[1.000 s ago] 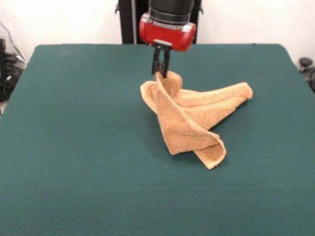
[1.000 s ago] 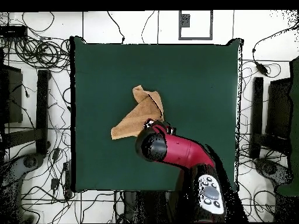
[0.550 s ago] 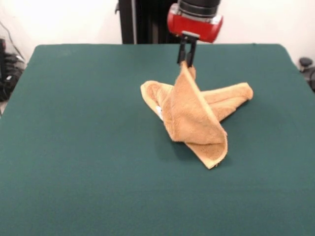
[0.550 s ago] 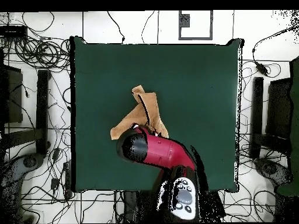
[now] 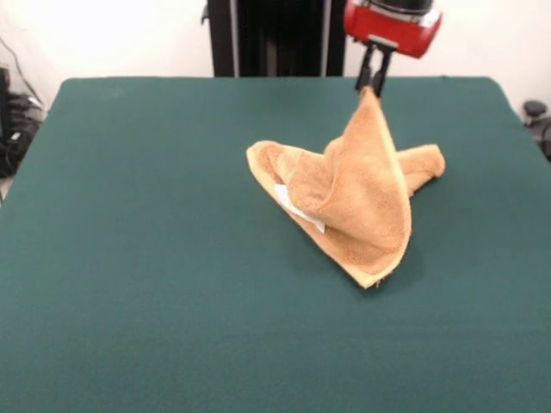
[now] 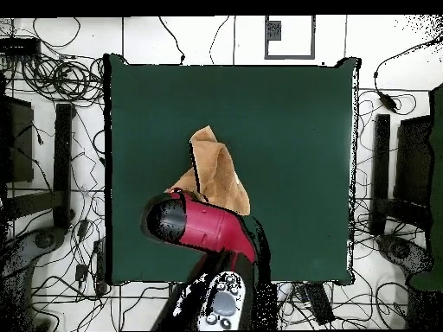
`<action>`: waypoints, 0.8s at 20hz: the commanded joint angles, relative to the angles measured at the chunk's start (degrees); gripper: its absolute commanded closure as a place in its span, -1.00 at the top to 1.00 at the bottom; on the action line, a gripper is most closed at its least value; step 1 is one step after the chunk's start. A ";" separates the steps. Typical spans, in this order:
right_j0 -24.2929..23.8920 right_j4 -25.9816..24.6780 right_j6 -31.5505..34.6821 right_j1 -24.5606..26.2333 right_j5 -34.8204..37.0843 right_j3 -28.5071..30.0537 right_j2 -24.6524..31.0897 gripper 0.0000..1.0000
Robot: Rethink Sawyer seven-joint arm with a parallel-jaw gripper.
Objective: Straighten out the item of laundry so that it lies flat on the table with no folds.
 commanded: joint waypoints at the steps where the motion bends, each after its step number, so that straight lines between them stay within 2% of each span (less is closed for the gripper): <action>1: 7.11 6.29 25.44 4.83 10.51 -4.17 -3.45 -1.00; 12: 13.27 9.47 37.94 9.04 16.23 -10.47 -6.79 -1.00; 16: 13.04 8.73 38.77 8.69 18.15 -10.95 -7.36 -1.00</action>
